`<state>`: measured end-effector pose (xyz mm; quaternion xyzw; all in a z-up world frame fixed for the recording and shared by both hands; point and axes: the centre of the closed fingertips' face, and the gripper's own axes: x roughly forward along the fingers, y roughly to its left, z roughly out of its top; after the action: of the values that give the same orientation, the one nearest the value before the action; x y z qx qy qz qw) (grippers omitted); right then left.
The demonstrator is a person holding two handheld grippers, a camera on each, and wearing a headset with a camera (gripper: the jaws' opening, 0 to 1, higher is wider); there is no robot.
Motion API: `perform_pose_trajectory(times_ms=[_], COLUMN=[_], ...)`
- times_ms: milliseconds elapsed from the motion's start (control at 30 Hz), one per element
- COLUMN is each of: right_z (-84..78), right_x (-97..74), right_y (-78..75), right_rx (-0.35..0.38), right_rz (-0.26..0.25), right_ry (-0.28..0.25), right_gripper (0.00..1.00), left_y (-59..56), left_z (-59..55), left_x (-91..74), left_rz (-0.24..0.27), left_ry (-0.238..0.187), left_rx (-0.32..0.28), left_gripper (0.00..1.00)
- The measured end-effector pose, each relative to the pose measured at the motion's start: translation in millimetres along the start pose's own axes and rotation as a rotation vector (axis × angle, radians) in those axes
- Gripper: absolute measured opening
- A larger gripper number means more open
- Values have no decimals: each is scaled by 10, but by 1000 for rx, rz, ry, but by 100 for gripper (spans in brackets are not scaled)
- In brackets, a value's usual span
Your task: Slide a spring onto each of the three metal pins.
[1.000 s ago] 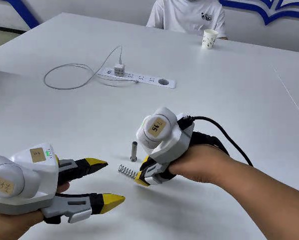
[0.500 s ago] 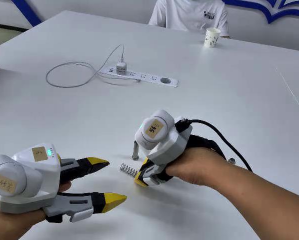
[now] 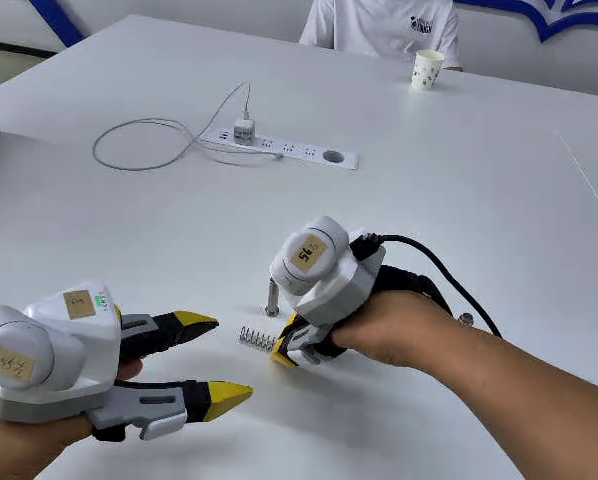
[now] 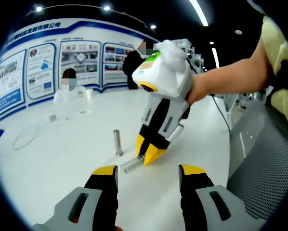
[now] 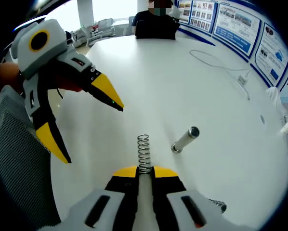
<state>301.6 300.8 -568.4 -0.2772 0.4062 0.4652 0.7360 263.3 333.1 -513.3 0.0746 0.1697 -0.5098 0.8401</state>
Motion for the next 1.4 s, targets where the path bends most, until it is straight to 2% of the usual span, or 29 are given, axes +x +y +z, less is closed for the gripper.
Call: perform_pose_trajectory(times_ms=[267, 767, 967, 1400], right_z=[-24, -7, 8, 47], right_x=[-59, -371, -468, -578], right_y=[31, 177, 279, 429], right_rx=[-13, -97, -148, -231], right_rz=[13, 39, 65, 110], right_ry=[7, 8, 10, 17], right_gripper=[11, 11, 11, 11], left_y=[-8, -60, -82, -154], left_z=[-18, 0, -3, 35], left_x=[19, 57, 69, 92], left_rz=[-5, -27, -37, -71], left_ry=[7, 14, 14, 8], left_rx=[3, 28, 35, 85], left_gripper=[52, 50, 49, 39])
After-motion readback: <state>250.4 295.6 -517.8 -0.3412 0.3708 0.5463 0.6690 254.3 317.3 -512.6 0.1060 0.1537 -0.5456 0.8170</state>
